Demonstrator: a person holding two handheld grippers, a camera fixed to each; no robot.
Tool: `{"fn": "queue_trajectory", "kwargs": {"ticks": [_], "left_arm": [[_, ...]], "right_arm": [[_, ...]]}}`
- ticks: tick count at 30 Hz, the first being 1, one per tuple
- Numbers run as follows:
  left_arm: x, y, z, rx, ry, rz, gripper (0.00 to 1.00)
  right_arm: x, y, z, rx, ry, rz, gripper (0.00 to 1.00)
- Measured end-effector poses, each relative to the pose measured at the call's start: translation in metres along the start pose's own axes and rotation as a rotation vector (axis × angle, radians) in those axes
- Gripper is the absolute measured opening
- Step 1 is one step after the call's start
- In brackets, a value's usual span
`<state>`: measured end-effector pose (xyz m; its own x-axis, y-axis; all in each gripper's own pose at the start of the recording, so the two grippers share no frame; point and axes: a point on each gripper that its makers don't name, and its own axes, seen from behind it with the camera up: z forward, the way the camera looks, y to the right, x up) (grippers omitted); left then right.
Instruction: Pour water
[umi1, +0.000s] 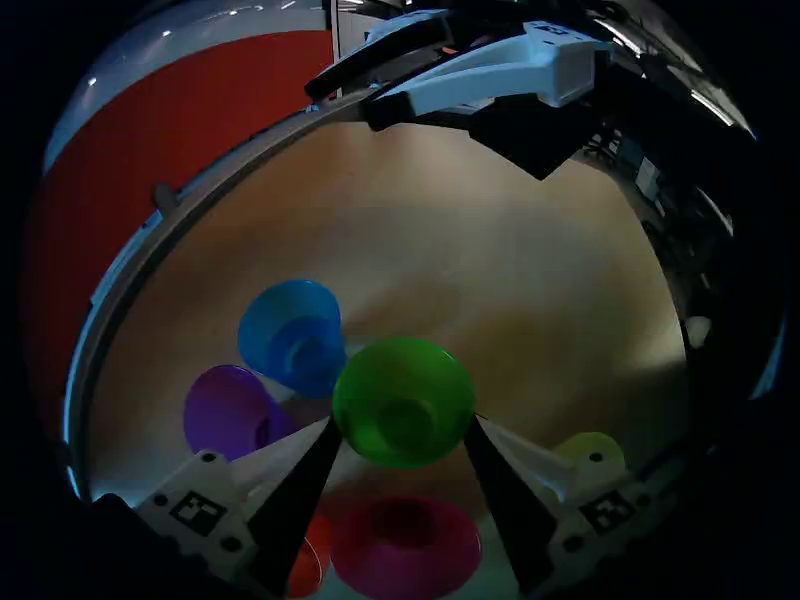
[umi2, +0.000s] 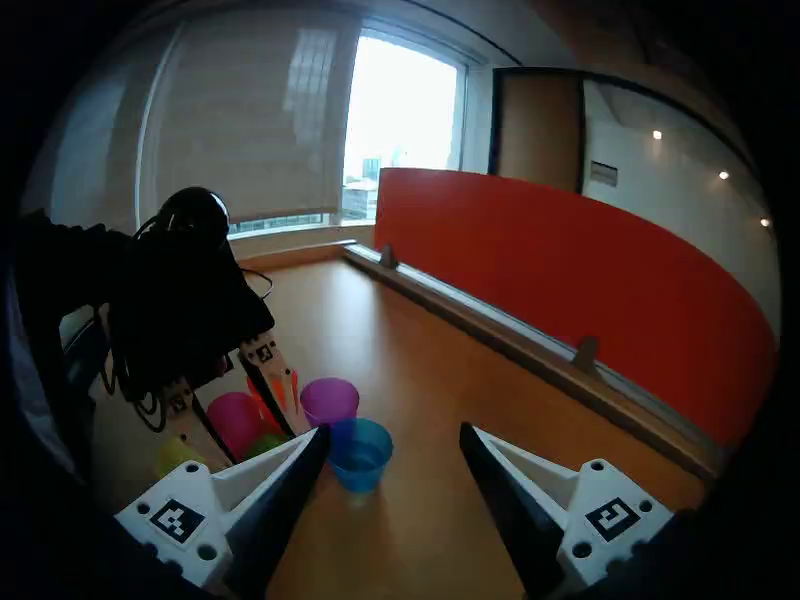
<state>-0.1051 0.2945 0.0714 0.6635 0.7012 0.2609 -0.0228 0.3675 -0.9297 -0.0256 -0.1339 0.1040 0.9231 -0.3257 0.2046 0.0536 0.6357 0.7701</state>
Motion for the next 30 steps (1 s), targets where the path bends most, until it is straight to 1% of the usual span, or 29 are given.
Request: {"fn": "queue_trajectory", "kwargs": {"ticks": [8, 14, 17, 23, 30], "left_arm": [[0.000, 0.001, 0.006, -0.003, 0.004, -0.008, 0.86], [-0.001, -0.004, 0.011, 0.017, 0.008, 0.005, 0.86], [0.000, -0.005, 0.012, 0.022, 0.018, -0.002, 0.86], [-0.001, -0.005, 0.011, 0.020, 0.025, -0.012, 0.83], [-0.001, -0.006, 0.007, 0.026, 0.032, -0.008, 0.83]], "right_arm": [[-0.003, 0.000, 0.002, 0.000, -0.004, 0.002, 1.00], [-0.004, 0.000, 0.004, 0.001, -0.008, 0.005, 1.00], [-0.004, -0.001, 0.005, 0.002, -0.009, 0.004, 1.00], [-0.004, -0.001, 0.005, 0.003, -0.012, 0.003, 1.00], [-0.004, -0.001, 0.006, 0.004, -0.014, 0.002, 1.00]]}}
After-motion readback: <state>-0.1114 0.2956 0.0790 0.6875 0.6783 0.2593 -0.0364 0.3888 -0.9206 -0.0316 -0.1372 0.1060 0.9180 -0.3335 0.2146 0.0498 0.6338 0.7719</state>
